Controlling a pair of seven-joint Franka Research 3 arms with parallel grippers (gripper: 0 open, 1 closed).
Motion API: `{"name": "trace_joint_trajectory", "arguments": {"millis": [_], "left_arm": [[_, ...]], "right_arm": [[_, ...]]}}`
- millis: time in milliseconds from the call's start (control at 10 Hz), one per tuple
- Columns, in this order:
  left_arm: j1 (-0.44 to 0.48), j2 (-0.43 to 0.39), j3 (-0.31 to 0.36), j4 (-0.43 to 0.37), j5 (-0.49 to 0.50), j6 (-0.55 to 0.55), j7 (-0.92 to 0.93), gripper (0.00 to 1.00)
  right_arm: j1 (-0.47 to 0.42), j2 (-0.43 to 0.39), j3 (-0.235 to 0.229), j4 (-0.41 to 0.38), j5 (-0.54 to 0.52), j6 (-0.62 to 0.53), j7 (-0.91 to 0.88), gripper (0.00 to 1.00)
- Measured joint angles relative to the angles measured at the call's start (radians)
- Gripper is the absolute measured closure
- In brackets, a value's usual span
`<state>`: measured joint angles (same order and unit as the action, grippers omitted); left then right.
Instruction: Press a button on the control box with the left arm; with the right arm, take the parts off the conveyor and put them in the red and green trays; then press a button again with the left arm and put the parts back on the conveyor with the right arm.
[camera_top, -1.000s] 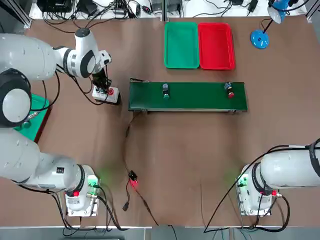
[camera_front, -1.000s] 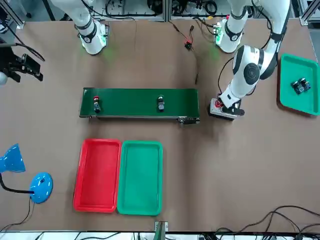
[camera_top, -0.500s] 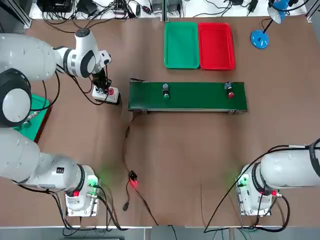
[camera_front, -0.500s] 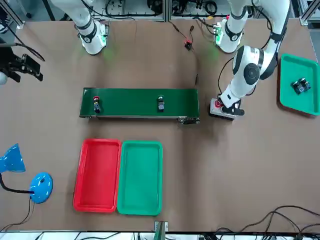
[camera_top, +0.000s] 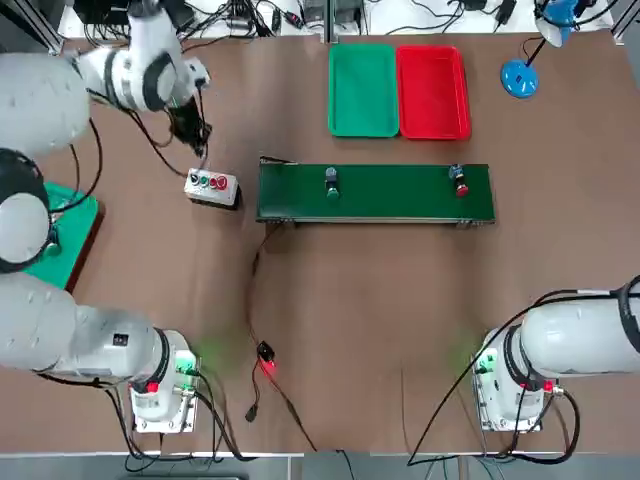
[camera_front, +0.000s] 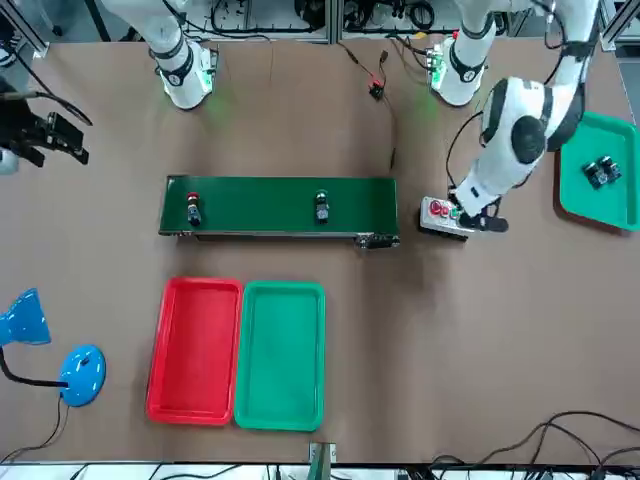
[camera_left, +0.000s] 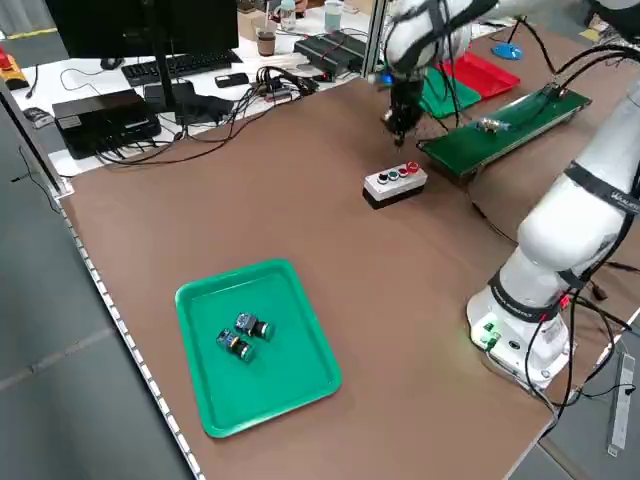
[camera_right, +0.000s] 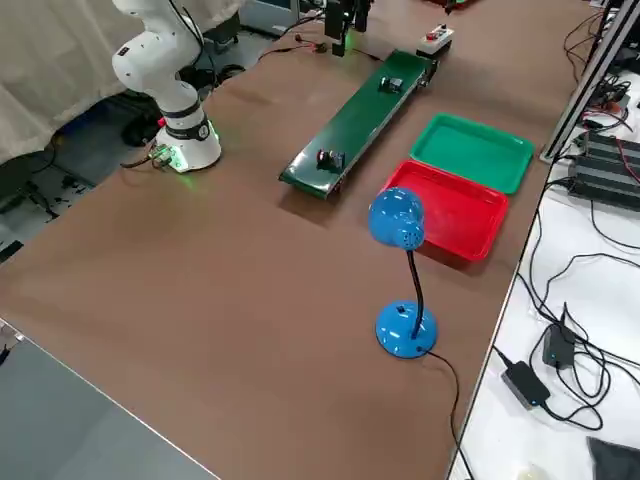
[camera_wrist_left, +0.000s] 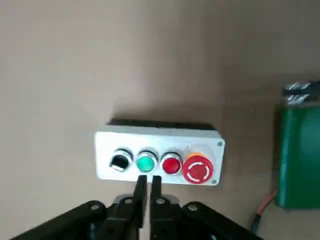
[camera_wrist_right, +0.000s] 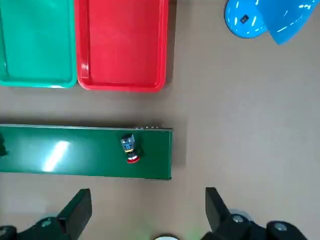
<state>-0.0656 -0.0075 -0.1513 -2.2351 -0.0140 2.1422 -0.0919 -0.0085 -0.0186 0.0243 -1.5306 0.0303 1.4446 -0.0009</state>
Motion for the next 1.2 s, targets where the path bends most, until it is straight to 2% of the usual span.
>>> {"name": "trace_joint_trajectory", "arguments": {"millis": [200, 300, 500, 600, 1000, 1200], "left_arm": [[0.001, -0.015, 0.051, 0.165, 0.0, -0.056, 0.001, 0.52], [0.002, -0.014, 0.079, 0.249, 0.0, -0.109, 0.002, 0.39], [0.001, -0.006, 0.137, 0.4, 0.0, -0.188, 0.011, 0.08], [0.001, -0.003, 0.154, 0.455, 0.0, -0.205, 0.012, 0.0], [0.001, 0.001, 0.179, 0.639, 0.0, -0.402, 0.029, 0.0], [0.003, 0.001, 0.196, 0.663, -0.031, -0.44, 0.083, 0.0]], "right_arm": [[0.014, 0.011, 0.007, -0.017, 0.001, 0.0, 0.0, 0.0], [0.03, 0.018, 0.008, -0.031, 0.001, 0.002, 0.0, 0.0], [0.057, 0.037, 0.009, -0.085, 0.001, 0.047, 0.0, 0.0], [0.064, 0.043, 0.009, -0.142, 0.001, 0.103, 0.0, 0.0], [0.113, 0.048, 0.011, -0.427, 0.001, 0.387, -0.001, 0.0], [0.144, 0.048, 0.013, -0.591, 0.001, 0.58, -0.004, 0.0]]}}
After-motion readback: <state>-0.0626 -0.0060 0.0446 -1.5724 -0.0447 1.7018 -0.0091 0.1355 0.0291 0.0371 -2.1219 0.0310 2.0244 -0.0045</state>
